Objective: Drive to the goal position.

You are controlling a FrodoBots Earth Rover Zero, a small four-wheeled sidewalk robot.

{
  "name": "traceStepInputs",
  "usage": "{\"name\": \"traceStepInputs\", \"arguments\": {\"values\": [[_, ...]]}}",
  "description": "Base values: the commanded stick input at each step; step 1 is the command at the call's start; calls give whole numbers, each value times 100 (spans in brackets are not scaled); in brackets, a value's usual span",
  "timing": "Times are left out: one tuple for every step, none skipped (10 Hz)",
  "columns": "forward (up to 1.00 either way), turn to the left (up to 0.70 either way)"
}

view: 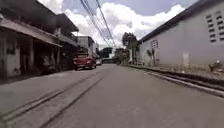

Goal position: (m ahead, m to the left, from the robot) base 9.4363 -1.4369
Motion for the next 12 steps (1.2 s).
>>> {"name": "traceStepInputs", "arguments": {"values": [[100, 0], [100, 0], [100, 0], [100, 0], [100, 0], [100, 0], [100, 0], [100, 0], [100, 0], [100, 0], [100, 0], [100, 0]]}}
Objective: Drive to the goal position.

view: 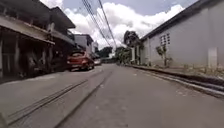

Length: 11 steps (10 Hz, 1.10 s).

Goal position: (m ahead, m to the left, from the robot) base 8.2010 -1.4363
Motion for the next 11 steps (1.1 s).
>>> {"name": "traceStepInputs", "arguments": {"values": [[100, 0], [100, 0], [100, 0], [100, 0], [100, 0], [100, 0], [100, 0], [100, 0], [100, 0], [100, 0], [100, 0]]}}
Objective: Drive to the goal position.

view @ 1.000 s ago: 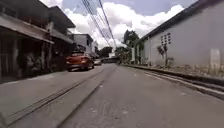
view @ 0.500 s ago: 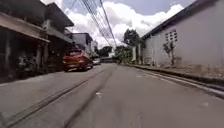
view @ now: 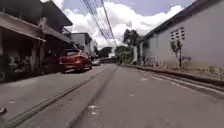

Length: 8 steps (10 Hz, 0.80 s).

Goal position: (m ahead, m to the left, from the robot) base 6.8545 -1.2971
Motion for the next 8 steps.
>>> {"name": "traceStepInputs", "arguments": {"values": [[100, 0], [100, 0], [100, 0], [100, 0], [100, 0], [100, 0], [100, 0], [100, 0]]}}
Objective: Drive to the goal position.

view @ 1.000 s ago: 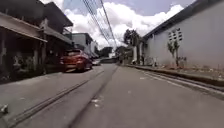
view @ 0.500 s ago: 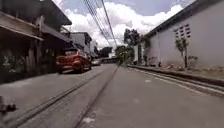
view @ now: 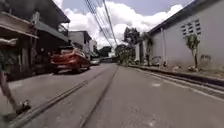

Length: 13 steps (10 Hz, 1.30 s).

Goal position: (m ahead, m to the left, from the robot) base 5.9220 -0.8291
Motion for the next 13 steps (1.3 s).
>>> {"name": "traceStepInputs", "arguments": {"values": [[100, 0], [100, 0], [100, 0], [100, 0], [100, 0], [100, 0], [100, 0], [100, 0], [100, 0], [100, 0], [100, 0], [100, -15], [100, -27]]}}
